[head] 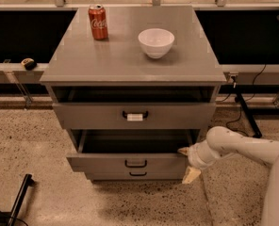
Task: Open middle drawer
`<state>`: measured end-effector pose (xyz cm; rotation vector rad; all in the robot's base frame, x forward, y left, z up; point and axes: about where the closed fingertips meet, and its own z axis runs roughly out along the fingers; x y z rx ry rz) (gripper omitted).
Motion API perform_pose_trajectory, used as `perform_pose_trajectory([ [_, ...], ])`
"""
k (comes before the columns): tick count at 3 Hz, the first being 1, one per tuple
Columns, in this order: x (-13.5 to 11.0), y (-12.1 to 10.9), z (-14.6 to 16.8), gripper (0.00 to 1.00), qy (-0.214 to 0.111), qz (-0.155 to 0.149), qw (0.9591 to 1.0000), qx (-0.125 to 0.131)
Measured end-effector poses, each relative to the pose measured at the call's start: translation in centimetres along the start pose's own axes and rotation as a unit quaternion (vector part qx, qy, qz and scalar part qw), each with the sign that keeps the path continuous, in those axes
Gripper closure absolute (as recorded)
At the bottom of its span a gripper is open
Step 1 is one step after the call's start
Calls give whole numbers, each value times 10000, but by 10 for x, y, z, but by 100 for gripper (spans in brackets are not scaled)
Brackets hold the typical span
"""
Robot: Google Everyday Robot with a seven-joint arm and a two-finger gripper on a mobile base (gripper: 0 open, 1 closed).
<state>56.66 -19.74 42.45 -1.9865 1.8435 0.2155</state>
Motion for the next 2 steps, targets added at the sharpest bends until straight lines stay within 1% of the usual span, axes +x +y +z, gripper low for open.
perform_pose_trajectory([
  [2, -5, 63, -28, 22, 47, 329, 9985, -438],
])
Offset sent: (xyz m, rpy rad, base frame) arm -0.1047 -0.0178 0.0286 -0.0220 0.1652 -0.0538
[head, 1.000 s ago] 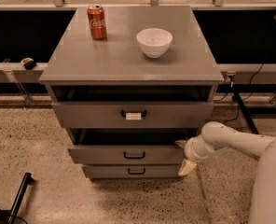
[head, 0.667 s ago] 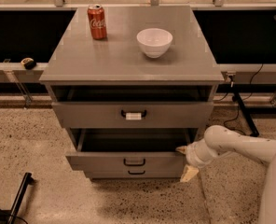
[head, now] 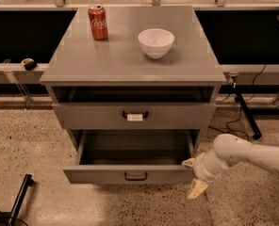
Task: Open middle drawer
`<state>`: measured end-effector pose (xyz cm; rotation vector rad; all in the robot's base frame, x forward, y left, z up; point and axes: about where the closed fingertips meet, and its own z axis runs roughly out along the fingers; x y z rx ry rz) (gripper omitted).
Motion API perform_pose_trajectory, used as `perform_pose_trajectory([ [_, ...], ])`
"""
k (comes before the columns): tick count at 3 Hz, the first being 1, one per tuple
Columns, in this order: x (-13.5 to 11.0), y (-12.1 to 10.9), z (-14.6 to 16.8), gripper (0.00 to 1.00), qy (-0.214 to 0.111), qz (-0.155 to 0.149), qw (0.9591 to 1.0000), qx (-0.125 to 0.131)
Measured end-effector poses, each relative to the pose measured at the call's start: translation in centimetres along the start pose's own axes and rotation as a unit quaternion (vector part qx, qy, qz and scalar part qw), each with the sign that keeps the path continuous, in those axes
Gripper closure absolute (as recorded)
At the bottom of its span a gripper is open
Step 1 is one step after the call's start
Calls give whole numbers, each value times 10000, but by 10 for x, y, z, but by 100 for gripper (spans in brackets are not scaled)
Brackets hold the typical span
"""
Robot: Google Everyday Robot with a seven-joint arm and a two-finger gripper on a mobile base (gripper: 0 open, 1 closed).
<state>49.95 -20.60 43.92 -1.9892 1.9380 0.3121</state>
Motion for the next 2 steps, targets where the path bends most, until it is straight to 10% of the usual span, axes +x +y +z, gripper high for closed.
perform_pose_trajectory([
  [2, -17, 42, -28, 22, -2, 282, 9993, -263],
])
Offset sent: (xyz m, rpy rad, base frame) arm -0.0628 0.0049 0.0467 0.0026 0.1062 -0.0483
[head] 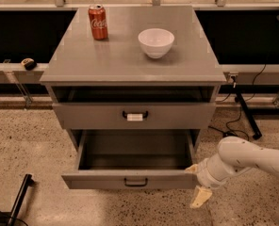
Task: Open middle drawer
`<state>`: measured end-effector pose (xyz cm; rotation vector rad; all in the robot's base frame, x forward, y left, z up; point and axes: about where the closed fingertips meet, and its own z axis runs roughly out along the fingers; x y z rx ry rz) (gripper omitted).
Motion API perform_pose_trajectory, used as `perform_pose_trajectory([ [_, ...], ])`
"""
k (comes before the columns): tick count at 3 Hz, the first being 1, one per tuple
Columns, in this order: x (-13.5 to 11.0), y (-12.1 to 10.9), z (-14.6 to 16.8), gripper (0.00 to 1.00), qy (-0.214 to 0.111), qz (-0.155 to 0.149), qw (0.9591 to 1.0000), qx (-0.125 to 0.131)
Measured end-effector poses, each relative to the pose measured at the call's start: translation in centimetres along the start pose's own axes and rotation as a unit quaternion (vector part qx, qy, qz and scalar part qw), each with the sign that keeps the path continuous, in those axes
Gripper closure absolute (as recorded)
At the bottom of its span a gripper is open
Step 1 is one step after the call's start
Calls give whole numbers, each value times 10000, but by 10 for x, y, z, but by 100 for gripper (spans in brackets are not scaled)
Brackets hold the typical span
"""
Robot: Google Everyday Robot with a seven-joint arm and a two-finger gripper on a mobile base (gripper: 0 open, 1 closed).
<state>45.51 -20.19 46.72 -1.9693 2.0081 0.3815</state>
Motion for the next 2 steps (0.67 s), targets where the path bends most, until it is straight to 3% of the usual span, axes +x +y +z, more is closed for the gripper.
perform_pose_trajectory([
  [1, -18, -25, -4, 22, -104, -195, 9997, 122],
  [2, -37, -69, 0, 33, -166, -449, 9984, 290],
])
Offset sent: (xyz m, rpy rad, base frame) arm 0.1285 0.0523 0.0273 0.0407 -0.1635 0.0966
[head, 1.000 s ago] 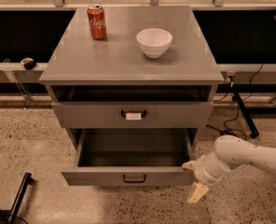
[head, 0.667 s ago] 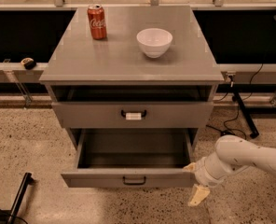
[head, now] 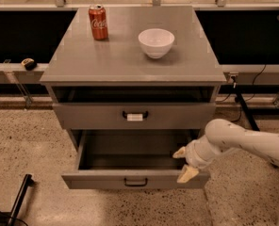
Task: Open middle drawer
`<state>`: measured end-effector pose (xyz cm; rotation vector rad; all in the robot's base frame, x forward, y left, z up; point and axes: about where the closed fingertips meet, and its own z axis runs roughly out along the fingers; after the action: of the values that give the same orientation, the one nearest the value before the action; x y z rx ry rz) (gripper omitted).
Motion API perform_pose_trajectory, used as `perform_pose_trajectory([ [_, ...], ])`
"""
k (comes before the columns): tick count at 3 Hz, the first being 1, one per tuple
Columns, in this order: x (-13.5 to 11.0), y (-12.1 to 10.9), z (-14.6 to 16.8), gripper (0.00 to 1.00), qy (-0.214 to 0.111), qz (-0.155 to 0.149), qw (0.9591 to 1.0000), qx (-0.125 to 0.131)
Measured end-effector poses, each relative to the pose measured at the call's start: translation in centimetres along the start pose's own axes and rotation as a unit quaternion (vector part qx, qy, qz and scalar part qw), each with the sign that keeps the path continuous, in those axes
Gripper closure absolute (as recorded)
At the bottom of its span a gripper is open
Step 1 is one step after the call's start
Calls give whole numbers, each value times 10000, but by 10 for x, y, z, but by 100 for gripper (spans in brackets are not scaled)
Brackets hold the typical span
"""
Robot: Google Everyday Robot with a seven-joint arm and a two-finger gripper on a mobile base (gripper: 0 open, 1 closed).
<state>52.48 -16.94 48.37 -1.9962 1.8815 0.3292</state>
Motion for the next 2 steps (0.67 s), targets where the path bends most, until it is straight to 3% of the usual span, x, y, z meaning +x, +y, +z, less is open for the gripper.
perform_pose_trajectory([
  [1, -10, -42, 13, 52, -44, -117, 9999, 94],
  [2, -6, -76, 32, 83, -122, -41, 9999, 98],
])
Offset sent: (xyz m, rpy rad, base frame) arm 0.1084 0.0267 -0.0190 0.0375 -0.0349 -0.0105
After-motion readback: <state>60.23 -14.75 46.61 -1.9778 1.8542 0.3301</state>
